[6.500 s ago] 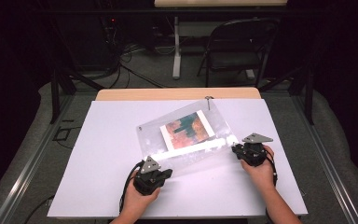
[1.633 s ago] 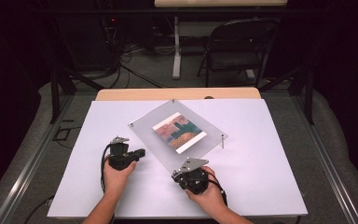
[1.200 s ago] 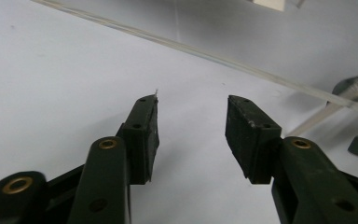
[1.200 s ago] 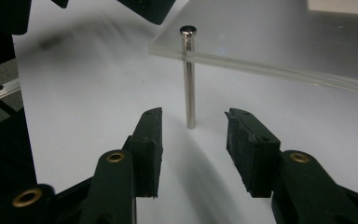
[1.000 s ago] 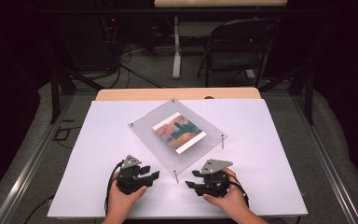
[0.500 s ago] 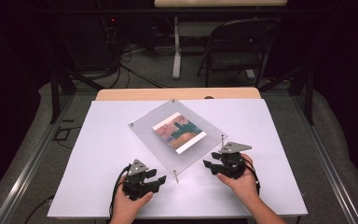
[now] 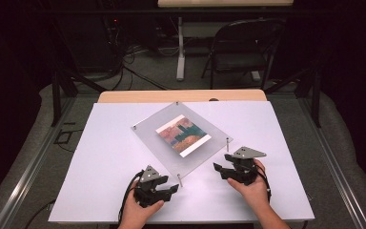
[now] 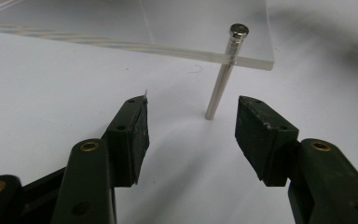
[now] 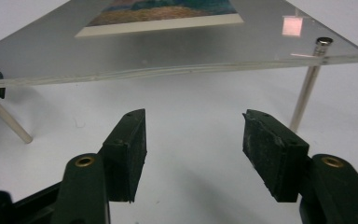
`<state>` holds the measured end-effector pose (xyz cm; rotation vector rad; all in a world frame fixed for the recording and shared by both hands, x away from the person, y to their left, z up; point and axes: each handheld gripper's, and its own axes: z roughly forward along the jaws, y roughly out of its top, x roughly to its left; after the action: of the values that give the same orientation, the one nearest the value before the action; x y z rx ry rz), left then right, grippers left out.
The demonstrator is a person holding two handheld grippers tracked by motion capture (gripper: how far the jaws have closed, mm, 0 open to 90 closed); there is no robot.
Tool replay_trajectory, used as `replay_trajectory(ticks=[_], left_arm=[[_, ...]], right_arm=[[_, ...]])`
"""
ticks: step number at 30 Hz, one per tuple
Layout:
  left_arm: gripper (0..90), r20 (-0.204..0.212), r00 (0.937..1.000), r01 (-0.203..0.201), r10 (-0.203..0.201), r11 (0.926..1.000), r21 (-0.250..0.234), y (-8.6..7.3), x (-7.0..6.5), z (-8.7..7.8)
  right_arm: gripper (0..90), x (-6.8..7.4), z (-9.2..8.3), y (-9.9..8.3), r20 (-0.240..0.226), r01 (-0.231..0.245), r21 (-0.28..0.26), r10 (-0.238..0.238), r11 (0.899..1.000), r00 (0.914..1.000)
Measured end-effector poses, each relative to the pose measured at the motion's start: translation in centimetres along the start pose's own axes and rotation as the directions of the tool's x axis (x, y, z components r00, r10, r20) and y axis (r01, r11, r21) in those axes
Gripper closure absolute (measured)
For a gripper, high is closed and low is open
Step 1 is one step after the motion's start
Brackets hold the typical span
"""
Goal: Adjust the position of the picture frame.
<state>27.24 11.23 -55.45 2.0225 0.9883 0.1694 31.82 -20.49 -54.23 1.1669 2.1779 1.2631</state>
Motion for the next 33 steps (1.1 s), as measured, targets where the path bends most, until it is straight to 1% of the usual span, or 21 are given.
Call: replay_trajectory(ticks=[1, 2, 5, 7, 9, 10, 12, 14, 17, 19, 20, 22, 23, 26, 29, 31, 32, 33], left_arm=[[44.3, 0.009, 0.9999, -0.010, 0.010, 0.9999, 0.004, 0.1, -0.2, 0.4], [44.3, 0.009, 0.9999, -0.013, 0.013, 0.9999, 0.005, 0.1, -0.3, 0.6], [45.3, 0.024, 0.9992, -0.033, 0.033, 0.9994, 0.011, 0.4, -0.6, 1.2], [47.2, 0.024, 0.9988, -0.044, 0.043, 0.9989, 0.015, 0.5, -0.8, 1.6], [50.6, 0.028, 0.9985, -0.047, 0.047, 0.9987, 0.018, 0.5, -1.0, 1.8], [51.6, 0.025, 0.9978, -0.062, 0.062, 0.9979, 0.014, 0.7, -1.2, 2.1], [55.2, 0.027, 0.9977, -0.063, 0.062, 0.9979, 0.017, 0.8, -1.3, 2.2], [59.2, 0.016, 0.9969, -0.078, 0.077, 0.9968, 0.020, 0.9, -1.4, 2.6], [65.0, 0.018, 0.9973, -0.072, 0.071, 0.9973, 0.017, 1.1, -1.4, 2.8], [68.5, 0.016, 0.9971, -0.074, 0.074, 0.9971, 0.019, 1.2, -1.4, 2.8], [70.2, 0.007, 0.9966, -0.082, 0.082, 0.9964, 0.023, 1.3, -1.5, 2.9], [71.7, 0.005, 0.9965, -0.084, 0.083, 0.9962, 0.023, 1.3, -1.5, 3.0], [74.4, 0.000, 0.9963, -0.086, 0.086, 0.9960, 0.026, 1.4, -1.6, 3.0], [78.4, -0.005, 0.9960, -0.089, 0.089, 0.9954, 0.034, 1.4, -1.6, 3.2], [83.5, -0.007, 0.9969, -0.078, 0.078, 0.9963, 0.036, 1.5, -1.4, 3.2], [84.4, 0.011, 0.9984, -0.056, 0.055, 0.9979, 0.033, 1.5, -1.1, 3.2], [84.5, 0.012, 0.9981, -0.060, 0.060, 0.9976, 0.035, 1.5, -1.1, 3.2], [84.6, 0.013, 0.9982, -0.059, 0.058, 0.9976, 0.038, 1.5, -1.1, 3.1]], right_arm=[[37.6, -0.2, -0.1, -0.2, 0.012, -0.011, 0.005, 0.011, 1.000, 0.9999], [37.0, -0.3, -0.1, -0.2, 0.017, -0.020, 0.007, 0.020, 1.000, 0.9997], [36.7, -0.6, -0.3, -0.4, 0.027, -0.031, 0.003, 0.031, 1.000, 0.9992], [36.7, -0.7, -0.5, -0.5, 0.038, -0.030, -0.003, 0.030, 1.000, 0.9988], [36.7, -0.8, -0.7, -0.6, 0.044, -0.039, -0.005, 0.039, 0.999, 0.9983], [36.8, -0.8, -0.8, -0.7, 0.047, -0.041, -0.005, 0.042, 0.999, 0.9980], [36.8, -0.9, -0.9, -0.8, 0.052, -0.049, -0.010, 0.049, 0.999, 0.9974], [36.9, -0.9, -1.0, -1.0, 0.057, -0.056, -0.012, 0.057, 0.998, 0.9968], [38.5, -1.1, -1.4, -1.1, 0.060, -0.068, -0.010, 0.068, 0.998, 0.9959], [38.9, -1.1, -1.4, -1.2, 0.061, -0.073, -0.017, 0.074, 0.997, 0.9954], [40.0, -1.2, -1.6, -1.2, 0.062, -0.075, -0.015, 0.075, 0.997, 0.9952], [40.1, -1.2, -1.7, -1.3, 0.064, -0.076, -0.019, 0.078, 0.997, 0.9949], [40.7, -1.3, -1.7, -1.3, 0.067, -0.085, -0.026, 0.086, 0.996, 0.9940], [41.2, -1.4, -1.9, -1.3, 0.072, -0.091, -0.027, 0.093, 0.995, 0.9931], [41.4, -1.6, -1.9, -1.3, 0.076, -0.094, -0.036, 0.097, 0.995, 0.9924], [41.8, -1.8, -1.9, -1.2, 0.079, -0.103, -0.041, 0.106, 0.994, 0.9912], [41.9, -1.9, -1.8, -1.3, 0.080, -0.105, -0.045, 0.108, 0.993, 0.9909], [42.0, -2.0, -1.8, -1.2, 0.081, -0.104, -0.037, 0.107, 0.994, 0.9910]])
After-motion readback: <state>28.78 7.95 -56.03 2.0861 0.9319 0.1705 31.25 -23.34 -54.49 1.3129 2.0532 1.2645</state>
